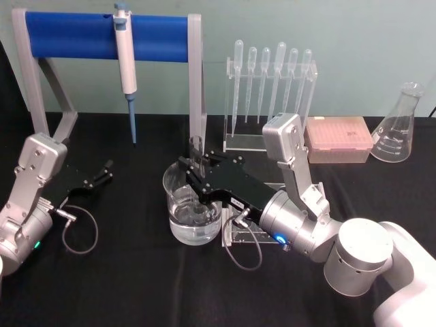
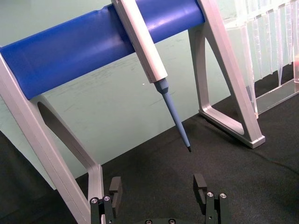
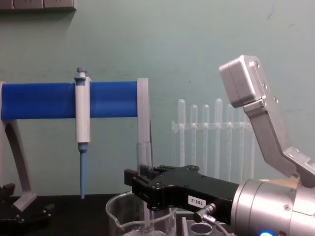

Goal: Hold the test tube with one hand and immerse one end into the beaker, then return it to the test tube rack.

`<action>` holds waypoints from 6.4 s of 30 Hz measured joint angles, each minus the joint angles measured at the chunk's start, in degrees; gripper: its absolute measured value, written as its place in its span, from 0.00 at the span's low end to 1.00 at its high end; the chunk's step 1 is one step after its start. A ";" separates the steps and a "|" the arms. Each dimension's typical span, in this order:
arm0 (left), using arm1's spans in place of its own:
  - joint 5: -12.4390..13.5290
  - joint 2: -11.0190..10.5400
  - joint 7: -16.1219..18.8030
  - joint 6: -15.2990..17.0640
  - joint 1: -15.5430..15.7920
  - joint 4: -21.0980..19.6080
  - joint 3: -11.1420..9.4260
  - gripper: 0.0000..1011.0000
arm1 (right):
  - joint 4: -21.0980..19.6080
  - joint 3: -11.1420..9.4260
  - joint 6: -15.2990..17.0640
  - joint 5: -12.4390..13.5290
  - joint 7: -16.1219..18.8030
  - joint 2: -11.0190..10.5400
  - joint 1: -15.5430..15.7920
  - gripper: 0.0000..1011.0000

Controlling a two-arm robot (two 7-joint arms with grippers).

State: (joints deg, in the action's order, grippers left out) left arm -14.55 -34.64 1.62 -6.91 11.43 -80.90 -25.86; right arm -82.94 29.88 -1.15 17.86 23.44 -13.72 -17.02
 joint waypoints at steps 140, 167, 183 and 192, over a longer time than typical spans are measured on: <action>0.00 0.00 0.00 0.00 0.00 0.00 -0.01 0.99 | 0.00 0.00 0.00 0.00 0.00 0.00 0.00 0.22; 0.00 0.00 0.00 0.00 0.00 0.00 0.00 0.99 | -19.10 -4.72 13.12 5.17 -1.60 -3.49 -4.27 0.22; 0.00 0.00 0.00 0.00 0.00 0.00 0.00 0.99 | -25.33 -11.65 11.35 6.70 -5.52 -12.30 5.63 0.22; 0.00 0.00 0.00 0.00 0.00 0.00 0.00 0.99 | -20.27 -10.34 7.79 4.55 -5.39 -11.48 7.49 0.22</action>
State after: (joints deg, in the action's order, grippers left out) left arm -14.55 -34.64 1.62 -6.91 11.43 -80.90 -25.86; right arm -103.21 19.54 6.64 22.41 18.05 -25.20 -9.52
